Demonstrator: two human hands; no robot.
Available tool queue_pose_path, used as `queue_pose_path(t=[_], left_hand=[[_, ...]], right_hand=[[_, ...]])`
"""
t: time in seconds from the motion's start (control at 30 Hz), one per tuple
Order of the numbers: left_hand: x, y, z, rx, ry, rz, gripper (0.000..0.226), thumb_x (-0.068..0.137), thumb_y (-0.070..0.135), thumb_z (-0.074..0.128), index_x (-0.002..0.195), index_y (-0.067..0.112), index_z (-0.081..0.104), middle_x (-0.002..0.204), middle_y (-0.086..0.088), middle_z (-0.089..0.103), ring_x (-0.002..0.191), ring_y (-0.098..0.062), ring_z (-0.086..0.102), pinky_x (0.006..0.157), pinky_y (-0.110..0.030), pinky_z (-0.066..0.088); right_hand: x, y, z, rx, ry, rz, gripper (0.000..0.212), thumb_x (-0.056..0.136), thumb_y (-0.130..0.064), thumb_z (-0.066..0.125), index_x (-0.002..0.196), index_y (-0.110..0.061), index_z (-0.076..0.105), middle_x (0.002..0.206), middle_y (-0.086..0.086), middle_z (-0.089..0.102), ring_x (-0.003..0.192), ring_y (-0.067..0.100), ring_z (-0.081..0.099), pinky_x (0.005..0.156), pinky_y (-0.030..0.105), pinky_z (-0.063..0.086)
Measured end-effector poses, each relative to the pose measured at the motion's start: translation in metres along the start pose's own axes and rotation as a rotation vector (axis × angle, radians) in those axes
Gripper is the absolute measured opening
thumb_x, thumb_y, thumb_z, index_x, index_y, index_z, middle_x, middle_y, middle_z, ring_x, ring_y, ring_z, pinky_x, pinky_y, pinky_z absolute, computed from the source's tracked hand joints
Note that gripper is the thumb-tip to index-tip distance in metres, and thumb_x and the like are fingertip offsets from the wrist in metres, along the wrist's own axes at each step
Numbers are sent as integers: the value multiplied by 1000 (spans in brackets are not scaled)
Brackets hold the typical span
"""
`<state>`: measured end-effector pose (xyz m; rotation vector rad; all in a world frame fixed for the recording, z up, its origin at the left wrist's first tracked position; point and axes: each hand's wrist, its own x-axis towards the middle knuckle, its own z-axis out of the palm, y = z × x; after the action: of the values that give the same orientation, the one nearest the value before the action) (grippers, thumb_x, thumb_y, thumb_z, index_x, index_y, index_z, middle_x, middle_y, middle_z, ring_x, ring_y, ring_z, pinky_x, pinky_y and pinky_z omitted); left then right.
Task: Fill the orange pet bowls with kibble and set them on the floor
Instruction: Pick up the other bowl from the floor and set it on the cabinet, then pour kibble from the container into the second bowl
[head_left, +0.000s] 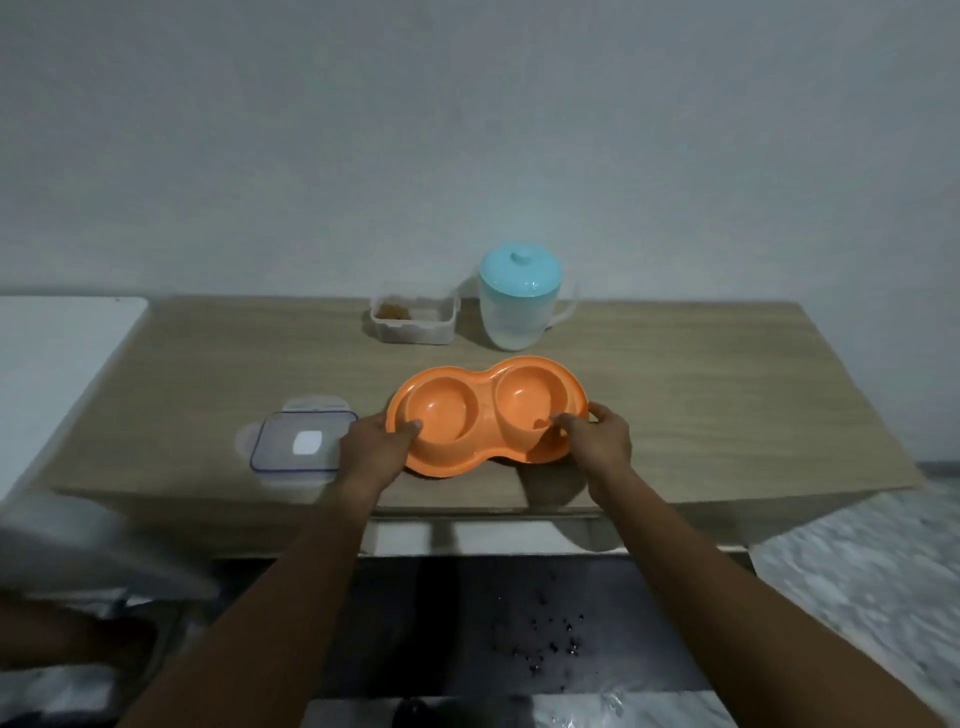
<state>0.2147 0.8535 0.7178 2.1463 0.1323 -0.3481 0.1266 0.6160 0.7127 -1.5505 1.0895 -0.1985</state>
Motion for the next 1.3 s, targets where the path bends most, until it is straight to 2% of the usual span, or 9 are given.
queue_pose_path(t=[0.2, 0.3, 0.4, 0.43, 0.57, 0.77, 0.93, 1.17, 1.3], left_hand=[[24, -2, 8, -9, -38, -14, 30, 85, 34, 74, 103, 10, 75, 100, -11, 74, 100, -32, 67, 84, -36, 50], [21, 2, 9, -22, -14, -56, 47, 84, 33, 76, 112, -3, 68, 110, -18, 70, 108, -35, 64, 87, -36, 46], [23, 4, 11, -25, -32, -108, 24, 83, 35, 77, 76, 19, 60, 84, -4, 63, 96, -31, 62, 78, -30, 40], [23, 6, 9, -32, -40, -120, 31, 82, 35, 77, 68, 24, 53, 75, 3, 58, 89, -26, 60, 76, -29, 39], [31, 4, 5, -51, -90, -126, 35, 76, 43, 80, 83, 9, 75, 82, -6, 74, 84, -22, 70, 71, -35, 53], [39, -3, -2, -50, -110, -155, 37, 69, 45, 85, 77, 10, 77, 72, -5, 75, 73, -20, 72, 75, -40, 59], [59, -8, -11, -99, -173, -211, 45, 69, 44, 86, 82, 2, 75, 74, -12, 75, 76, -27, 74, 80, -45, 61], [77, -17, -16, -68, -250, -190, 48, 66, 48, 87, 83, 4, 73, 71, -8, 75, 64, -16, 74, 67, -34, 63], [83, -21, -15, -84, -257, -166, 46, 66, 48, 87, 79, 6, 74, 70, -8, 75, 63, -15, 74, 67, -36, 64]], right_hand=[[19, 3, 3, -162, 9, 41, 74, 81, -36, 81, 145, -9, 55, 137, 16, 65, 122, 34, 63, 106, 49, 50], [19, 5, 4, -291, 11, 52, 67, 86, -39, 76, 143, -7, 57, 139, 17, 62, 121, 36, 62, 103, 47, 51], [19, -7, 13, -419, 76, -42, 67, 87, -46, 72, 145, -18, 56, 144, 16, 49, 124, 40, 57, 104, 50, 49], [20, -15, 20, -455, 77, -91, 64, 86, -47, 71, 144, -22, 57, 143, 16, 48, 126, 41, 55, 105, 50, 48], [19, -45, 54, -545, 20, -248, 50, 88, -47, 68, 135, -29, 64, 139, 15, 54, 132, 38, 49, 108, 47, 43], [16, -65, 103, -386, -164, -299, 50, 90, -47, 72, 130, -19, 67, 126, 10, 71, 120, 27, 63, 99, 44, 53], [43, -93, 156, -238, -275, -219, 59, 96, -51, 61, 139, -11, 62, 136, 10, 66, 125, 30, 60, 107, 47, 49], [90, -98, 208, -51, -227, -1, 72, 93, -64, 54, 136, -6, 60, 129, 16, 66, 118, 36, 63, 103, 52, 52], [109, -90, 223, 23, -155, 7, 50, 97, -48, 58, 120, -4, 67, 114, 18, 70, 112, 37, 65, 99, 52, 56]])
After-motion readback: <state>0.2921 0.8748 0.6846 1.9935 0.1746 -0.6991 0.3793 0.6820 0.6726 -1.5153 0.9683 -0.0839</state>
